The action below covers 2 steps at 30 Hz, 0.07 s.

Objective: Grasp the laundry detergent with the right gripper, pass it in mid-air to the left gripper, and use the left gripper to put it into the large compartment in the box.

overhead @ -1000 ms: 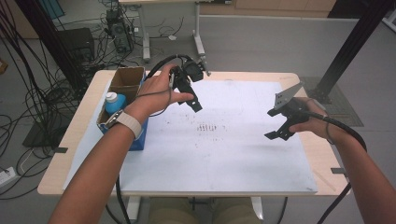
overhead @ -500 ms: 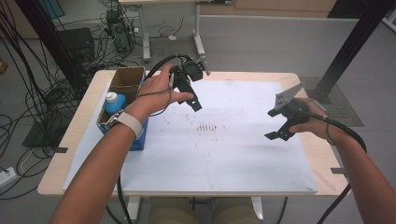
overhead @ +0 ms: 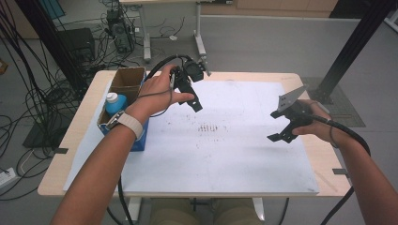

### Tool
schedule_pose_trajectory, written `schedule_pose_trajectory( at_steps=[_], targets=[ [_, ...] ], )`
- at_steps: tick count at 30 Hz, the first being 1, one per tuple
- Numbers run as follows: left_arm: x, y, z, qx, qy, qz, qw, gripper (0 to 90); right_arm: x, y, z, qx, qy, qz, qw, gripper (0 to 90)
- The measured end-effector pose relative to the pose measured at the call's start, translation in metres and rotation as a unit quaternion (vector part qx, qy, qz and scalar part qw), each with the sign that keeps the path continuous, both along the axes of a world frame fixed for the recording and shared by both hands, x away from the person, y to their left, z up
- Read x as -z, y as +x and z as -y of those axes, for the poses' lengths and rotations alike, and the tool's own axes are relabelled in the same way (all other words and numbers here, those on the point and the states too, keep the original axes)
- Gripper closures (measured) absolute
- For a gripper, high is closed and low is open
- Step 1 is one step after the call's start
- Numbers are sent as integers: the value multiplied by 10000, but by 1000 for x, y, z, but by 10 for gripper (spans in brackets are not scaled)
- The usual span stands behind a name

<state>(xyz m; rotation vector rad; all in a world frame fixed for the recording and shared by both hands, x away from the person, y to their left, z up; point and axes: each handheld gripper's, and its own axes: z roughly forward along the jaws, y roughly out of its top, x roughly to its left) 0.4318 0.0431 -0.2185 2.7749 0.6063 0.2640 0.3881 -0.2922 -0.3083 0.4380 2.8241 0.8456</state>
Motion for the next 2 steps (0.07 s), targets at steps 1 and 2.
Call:
schedule_pose_trajectory(
  at_steps=[1, 2],
  targets=[
    [0, 0, 0, -1, -2, 3, 10000, 85, 0, 0, 0, 1, 8, 5, 10000, 101],
    [0, 0, 0, -3, 0, 4, 10000, 85, 0, 0, 0, 2, 15, 9, 10000, 101]
  ],
)
